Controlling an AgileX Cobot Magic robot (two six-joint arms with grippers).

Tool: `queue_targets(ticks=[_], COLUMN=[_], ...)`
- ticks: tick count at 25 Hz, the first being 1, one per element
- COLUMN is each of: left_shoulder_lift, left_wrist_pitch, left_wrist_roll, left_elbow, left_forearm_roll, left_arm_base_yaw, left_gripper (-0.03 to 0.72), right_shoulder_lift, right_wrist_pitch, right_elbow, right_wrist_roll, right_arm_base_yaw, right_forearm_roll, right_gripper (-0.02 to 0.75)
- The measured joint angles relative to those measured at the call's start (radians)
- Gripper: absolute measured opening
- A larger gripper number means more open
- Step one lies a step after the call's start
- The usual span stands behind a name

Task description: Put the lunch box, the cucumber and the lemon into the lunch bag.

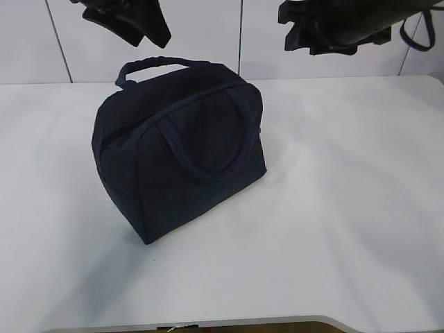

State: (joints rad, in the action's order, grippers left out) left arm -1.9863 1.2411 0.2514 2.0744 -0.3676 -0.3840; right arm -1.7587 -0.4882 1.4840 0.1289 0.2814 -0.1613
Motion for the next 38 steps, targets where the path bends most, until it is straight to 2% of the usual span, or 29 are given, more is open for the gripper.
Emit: queue_targets(ticks=[4,9,13,19,28,38], left_shoulder_lift=[0.037,0.11,0.217,0.38,0.668,1.009], left_wrist_pitch=[0.003,0.006,0.008,0.014,0.016,0.02], left_wrist_roll=[-0.115,-0.15,-0.154,-0.154,-0.154,-0.154], left_elbow=[0.0,-0.016,-0.112,-0.291,-0.552,-0.788], left_forearm_roll=[0.067,0.101,0.155,0.2,0.215,0.217], left_arm_base_yaw=[0.0,-0.005,-0.043,-0.044,-0.044,-0.044], left_gripper=[0.386,0.382,0.382,0.382,0.381,0.38], right_shoulder_lift=[0.088,0.171,0.209,0.22,0.321,0.651], right_wrist_pitch=[-0.159,-0.328,-0.485,-0.724,-0.745,-0.761], right_elbow=[0.0,0.0,0.0,0.0,-0.056,-0.231], right_wrist_roll=[-0.129,-0.209,-0.233,-0.263,-0.27,-0.278], right_arm_base_yaw=[0.0,0.0,0.0,0.0,0.0,0.0], right_forearm_roll=[0.006,0.012,0.016,0.021,-0.004,-0.006], right_gripper=[0.344,0.343,0.343,0.344,0.344,0.344])
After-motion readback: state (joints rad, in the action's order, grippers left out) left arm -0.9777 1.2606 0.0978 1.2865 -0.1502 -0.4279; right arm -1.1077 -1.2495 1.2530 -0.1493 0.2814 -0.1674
